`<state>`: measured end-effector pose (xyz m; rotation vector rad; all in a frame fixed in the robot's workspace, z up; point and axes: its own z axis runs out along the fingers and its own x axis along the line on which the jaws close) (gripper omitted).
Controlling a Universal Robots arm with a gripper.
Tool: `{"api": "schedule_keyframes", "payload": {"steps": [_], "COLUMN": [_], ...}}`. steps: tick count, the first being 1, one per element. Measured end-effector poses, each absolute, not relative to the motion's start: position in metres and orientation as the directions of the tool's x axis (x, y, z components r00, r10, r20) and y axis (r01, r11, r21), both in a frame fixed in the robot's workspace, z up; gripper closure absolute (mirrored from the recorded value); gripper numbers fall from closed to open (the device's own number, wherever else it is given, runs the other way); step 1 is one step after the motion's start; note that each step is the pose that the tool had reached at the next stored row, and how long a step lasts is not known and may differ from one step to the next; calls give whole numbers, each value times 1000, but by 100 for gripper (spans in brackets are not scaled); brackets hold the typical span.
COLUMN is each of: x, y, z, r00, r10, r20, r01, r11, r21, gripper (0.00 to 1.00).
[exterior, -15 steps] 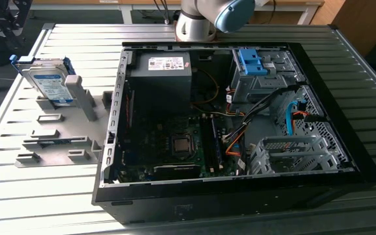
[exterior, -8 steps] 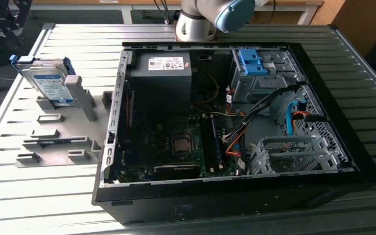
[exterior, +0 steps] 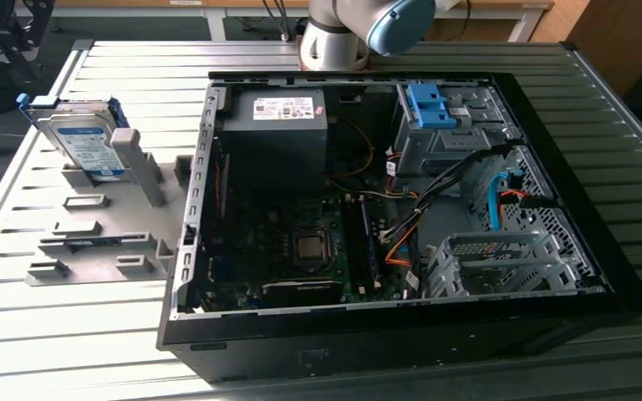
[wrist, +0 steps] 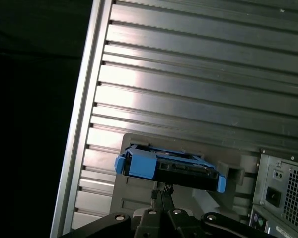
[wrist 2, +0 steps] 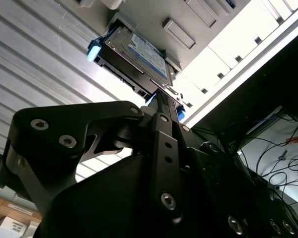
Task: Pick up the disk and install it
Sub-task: 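Pick up the disk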
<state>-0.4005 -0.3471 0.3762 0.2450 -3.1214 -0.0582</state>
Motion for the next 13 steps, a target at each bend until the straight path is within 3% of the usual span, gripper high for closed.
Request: {"api": "schedule_keyframes", "payload": {"steps": [13], "x": [-400], "y": [-347], "z": [376], "r00": [-985], "r10": [-173], "r20": [7], "r01": [-173], "r11": [984], "r21": [37], "gripper": [89]}}
